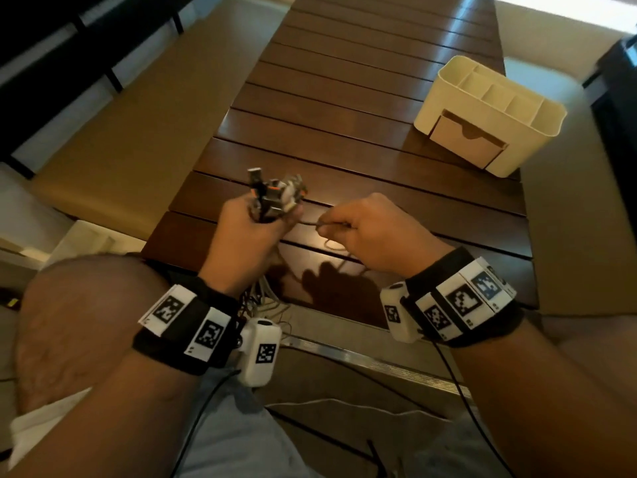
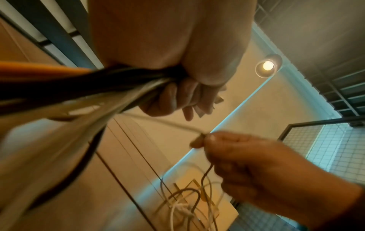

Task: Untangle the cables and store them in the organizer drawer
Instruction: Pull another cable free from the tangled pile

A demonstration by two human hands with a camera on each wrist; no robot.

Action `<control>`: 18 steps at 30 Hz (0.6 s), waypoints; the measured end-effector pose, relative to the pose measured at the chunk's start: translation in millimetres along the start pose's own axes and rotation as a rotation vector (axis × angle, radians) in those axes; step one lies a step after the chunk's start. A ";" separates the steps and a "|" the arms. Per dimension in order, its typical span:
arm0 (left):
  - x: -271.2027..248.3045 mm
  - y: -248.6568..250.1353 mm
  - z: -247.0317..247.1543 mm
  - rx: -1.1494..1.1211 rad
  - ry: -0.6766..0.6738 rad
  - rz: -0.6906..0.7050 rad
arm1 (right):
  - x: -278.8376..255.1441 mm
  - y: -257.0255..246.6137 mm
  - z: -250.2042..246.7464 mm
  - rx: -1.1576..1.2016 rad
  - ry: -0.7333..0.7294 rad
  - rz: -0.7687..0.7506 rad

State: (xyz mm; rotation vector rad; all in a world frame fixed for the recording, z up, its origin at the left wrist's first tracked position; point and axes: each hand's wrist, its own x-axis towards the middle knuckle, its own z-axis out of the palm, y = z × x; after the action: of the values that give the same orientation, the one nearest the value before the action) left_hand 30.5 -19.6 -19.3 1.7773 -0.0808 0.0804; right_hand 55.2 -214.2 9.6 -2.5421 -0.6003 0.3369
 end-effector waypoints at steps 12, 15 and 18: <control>12.0 -0.8 -20.4 -0.610 0.108 -0.225 | -0.5 19.9 -2.5 0.195 0.121 0.182; 12.6 -6.4 -25.2 -0.561 0.124 -0.300 | -2.2 27.5 -11.0 0.280 0.239 0.256; 9.0 -9.4 -17.8 -0.265 0.133 -0.314 | -2.0 26.1 -15.6 0.273 0.356 0.226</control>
State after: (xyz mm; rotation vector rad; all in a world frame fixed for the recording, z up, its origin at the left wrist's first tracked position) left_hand 40.2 -0.4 -23.8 1.4964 0.2720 -0.0383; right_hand 68.0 -241.9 9.3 -2.3268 -0.1217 0.0333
